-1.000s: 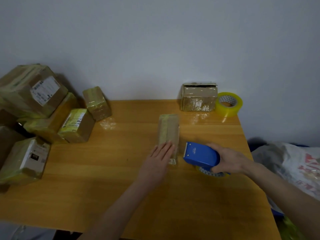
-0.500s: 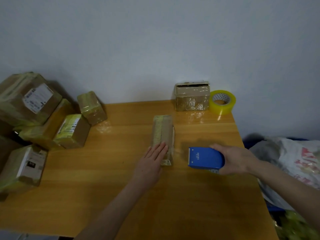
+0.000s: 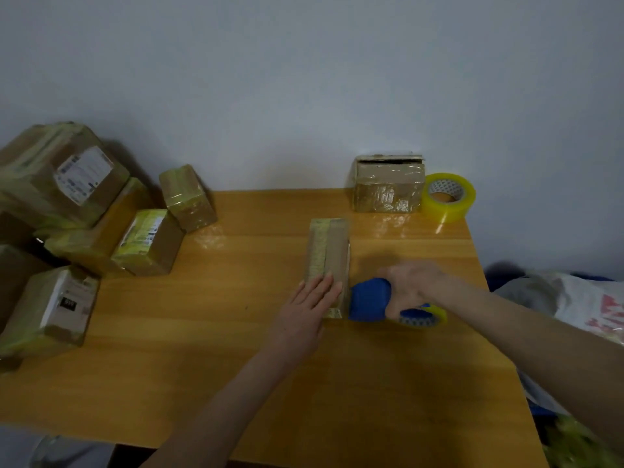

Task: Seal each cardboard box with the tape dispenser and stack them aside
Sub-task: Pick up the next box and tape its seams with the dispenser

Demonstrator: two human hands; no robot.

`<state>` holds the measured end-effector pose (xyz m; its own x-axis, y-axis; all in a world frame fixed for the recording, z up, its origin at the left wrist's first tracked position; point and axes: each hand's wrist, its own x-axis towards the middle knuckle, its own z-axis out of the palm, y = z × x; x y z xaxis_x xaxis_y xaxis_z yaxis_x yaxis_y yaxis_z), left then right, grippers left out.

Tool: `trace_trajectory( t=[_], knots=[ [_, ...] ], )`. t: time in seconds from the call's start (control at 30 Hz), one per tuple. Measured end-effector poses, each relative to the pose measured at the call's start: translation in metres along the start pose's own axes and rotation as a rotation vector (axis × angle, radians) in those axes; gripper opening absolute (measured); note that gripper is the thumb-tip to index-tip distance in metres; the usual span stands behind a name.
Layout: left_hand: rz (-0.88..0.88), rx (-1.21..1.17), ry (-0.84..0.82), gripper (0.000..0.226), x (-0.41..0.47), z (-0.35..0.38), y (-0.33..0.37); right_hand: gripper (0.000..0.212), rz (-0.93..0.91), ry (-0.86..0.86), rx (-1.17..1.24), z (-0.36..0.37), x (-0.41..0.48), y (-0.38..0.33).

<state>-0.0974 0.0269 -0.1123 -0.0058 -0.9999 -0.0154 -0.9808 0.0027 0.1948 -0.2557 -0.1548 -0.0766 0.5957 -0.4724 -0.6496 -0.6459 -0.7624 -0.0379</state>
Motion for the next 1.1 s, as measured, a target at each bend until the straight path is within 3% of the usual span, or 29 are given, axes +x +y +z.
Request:
trace_trajectory(
  t=[0.07,0.2,0.33,0.4,0.5,0.6,0.73,0.83,0.9,0.97,1.03,1.1],
  knots=[
    [-0.003,-0.023,-0.006,0.071,-0.002,0.001,-0.002,0.057,0.012,-0.039,-0.027,-0.001,0.008,-0.007],
    [-0.006,-0.029,0.004,0.07,0.003,-0.002,-0.007,0.061,0.03,-0.043,0.278,-0.013,0.002,0.017],
    [-0.022,-0.016,0.007,0.07,0.005,0.004,-0.002,0.049,0.18,0.296,0.853,-0.013,-0.002,0.051],
    [-0.03,-0.005,0.016,0.07,0.003,0.006,-0.002,0.041,0.278,0.384,1.219,0.002,0.007,0.051],
    [-0.035,0.027,-0.011,0.072,0.001,0.005,-0.001,0.038,0.402,0.275,1.749,0.028,0.021,0.039],
    [-0.039,0.042,-0.019,0.074,0.0,0.005,0.002,0.03,0.442,0.196,1.984,0.042,0.033,0.026],
    [-0.026,0.064,-0.043,0.075,0.0,0.004,0.003,0.052,0.425,0.216,1.985,0.046,0.043,0.017],
    [-0.034,-0.125,0.084,0.076,-0.003,-0.005,0.003,0.072,0.491,0.327,1.543,0.039,0.029,0.018],
    [-0.155,-0.324,0.278,0.069,-0.009,-0.012,0.0,0.065,0.473,0.492,1.204,0.035,0.013,0.012],
    [-0.359,-0.474,0.405,0.055,-0.015,-0.014,-0.003,0.054,0.332,0.63,1.099,0.038,-0.005,-0.012],
    [-0.548,-0.602,0.402,0.046,-0.016,-0.013,0.0,0.057,0.2,0.633,1.015,0.048,-0.017,-0.048],
    [-0.598,-0.686,0.37,0.045,-0.011,-0.013,0.008,0.064,0.105,0.599,0.985,0.057,-0.022,-0.085]
  ],
)
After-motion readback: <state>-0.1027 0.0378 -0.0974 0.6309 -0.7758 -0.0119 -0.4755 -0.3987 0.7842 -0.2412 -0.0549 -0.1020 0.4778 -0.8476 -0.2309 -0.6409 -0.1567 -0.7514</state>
